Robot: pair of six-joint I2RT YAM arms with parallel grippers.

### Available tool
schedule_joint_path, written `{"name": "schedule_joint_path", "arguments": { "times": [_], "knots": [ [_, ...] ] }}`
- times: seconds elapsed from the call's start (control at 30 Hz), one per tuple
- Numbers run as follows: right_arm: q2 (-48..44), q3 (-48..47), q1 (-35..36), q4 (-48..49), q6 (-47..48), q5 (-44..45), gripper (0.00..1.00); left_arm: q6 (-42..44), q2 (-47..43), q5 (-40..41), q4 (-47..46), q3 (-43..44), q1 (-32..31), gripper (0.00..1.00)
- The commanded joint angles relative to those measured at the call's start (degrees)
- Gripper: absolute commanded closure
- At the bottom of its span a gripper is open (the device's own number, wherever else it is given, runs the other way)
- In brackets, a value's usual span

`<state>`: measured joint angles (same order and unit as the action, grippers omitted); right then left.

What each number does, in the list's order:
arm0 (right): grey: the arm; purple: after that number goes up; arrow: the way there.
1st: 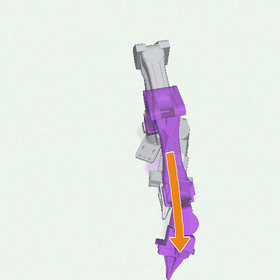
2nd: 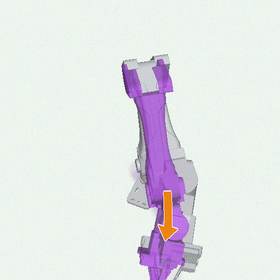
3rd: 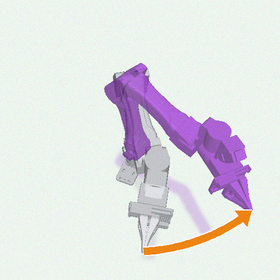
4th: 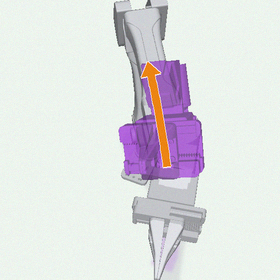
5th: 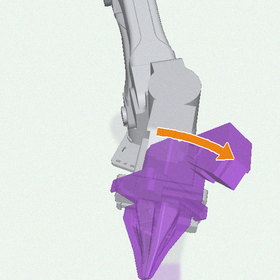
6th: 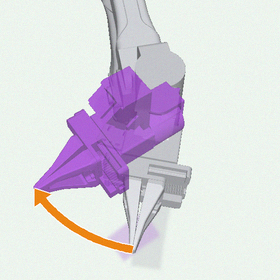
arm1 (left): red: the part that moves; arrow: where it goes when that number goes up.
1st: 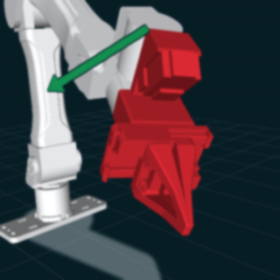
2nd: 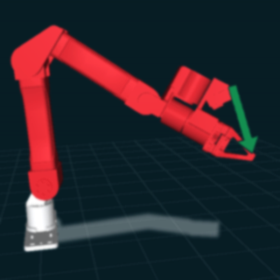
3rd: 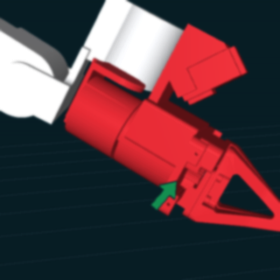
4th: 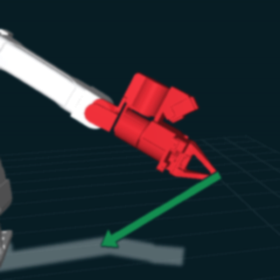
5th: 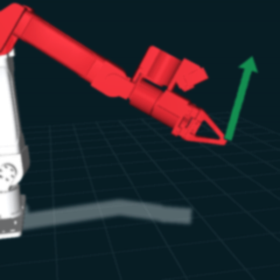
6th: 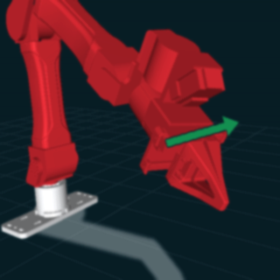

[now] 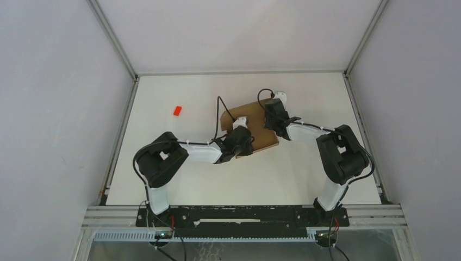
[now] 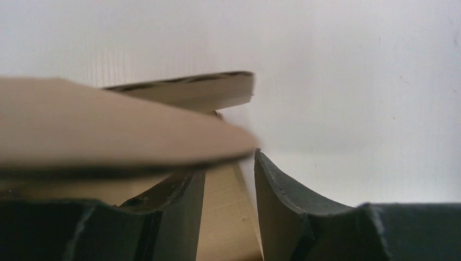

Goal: Fold the paper box
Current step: Fold the paper box at the center of the board.

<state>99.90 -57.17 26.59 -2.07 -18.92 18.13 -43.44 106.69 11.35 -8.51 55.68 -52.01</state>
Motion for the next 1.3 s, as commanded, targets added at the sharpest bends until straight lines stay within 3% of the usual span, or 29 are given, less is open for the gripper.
{"name": "schedule_joint_path", "arguments": {
  "times": [0.0,0.5,0.97,1.13,1.27],
  "knots": [
    [1.5,-2.2,-0.2,3.7,2.1,-1.3,0.55,2.0,2.2,-1.7,4.1,1.4,-0.4,0.77],
    [6.0,-2.2,0.8,6.3,1.8,1.8,0.63,2.5,2.5,-2.0,4.1,1.9,-0.4,0.77],
    [7.6,-2.1,1.7,6.6,0.9,6.2,0.9,2.9,2.9,-2.0,4.5,2.3,-0.4,0.77],
    [7.2,-2.2,2.0,5.9,0.7,6.8,0.9,3.1,2.6,-1.9,4.9,2.2,-0.4,0.77],
    [5.4,-0.7,1.5,6.6,0.5,5.0,0.69,3.3,1.9,-1.6,5.0,1.8,-0.4,0.77]
  ]
}}
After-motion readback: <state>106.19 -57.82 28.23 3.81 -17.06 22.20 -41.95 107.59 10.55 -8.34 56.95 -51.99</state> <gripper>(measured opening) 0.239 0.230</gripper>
